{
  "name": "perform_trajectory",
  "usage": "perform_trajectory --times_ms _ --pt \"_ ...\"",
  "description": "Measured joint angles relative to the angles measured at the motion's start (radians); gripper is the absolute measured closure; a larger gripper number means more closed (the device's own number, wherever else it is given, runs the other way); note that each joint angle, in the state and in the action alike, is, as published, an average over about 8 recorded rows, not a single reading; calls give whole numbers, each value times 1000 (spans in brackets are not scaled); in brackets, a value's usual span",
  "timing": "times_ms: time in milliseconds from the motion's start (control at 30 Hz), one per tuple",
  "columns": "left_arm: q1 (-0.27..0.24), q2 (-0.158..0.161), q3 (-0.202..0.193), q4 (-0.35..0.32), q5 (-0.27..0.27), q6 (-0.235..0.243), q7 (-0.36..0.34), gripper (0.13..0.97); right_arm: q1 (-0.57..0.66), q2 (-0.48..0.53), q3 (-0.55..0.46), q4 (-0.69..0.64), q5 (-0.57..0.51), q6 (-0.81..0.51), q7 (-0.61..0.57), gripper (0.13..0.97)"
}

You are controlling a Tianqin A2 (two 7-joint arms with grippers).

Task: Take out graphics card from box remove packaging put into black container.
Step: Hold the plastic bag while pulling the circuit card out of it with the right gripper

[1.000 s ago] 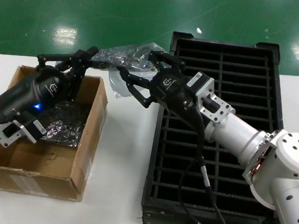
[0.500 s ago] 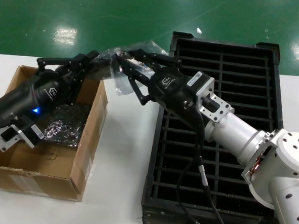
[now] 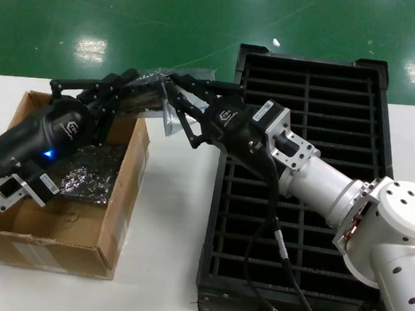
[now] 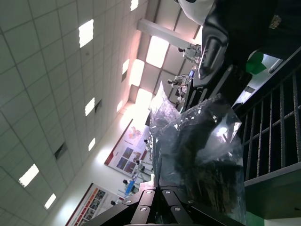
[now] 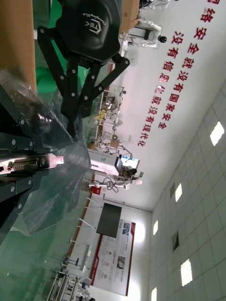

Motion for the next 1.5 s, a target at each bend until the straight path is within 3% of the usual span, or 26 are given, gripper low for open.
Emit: perform_trajectory --times_ms 1033,1500 --pt "-51 0 -5 72 6 -3 65 958 9 7 -57 7 -36 -44 19 871" --pt "-33 -15 -1 30 2 10 17 958 -1 6 -27 4 -23 -19 6 690"
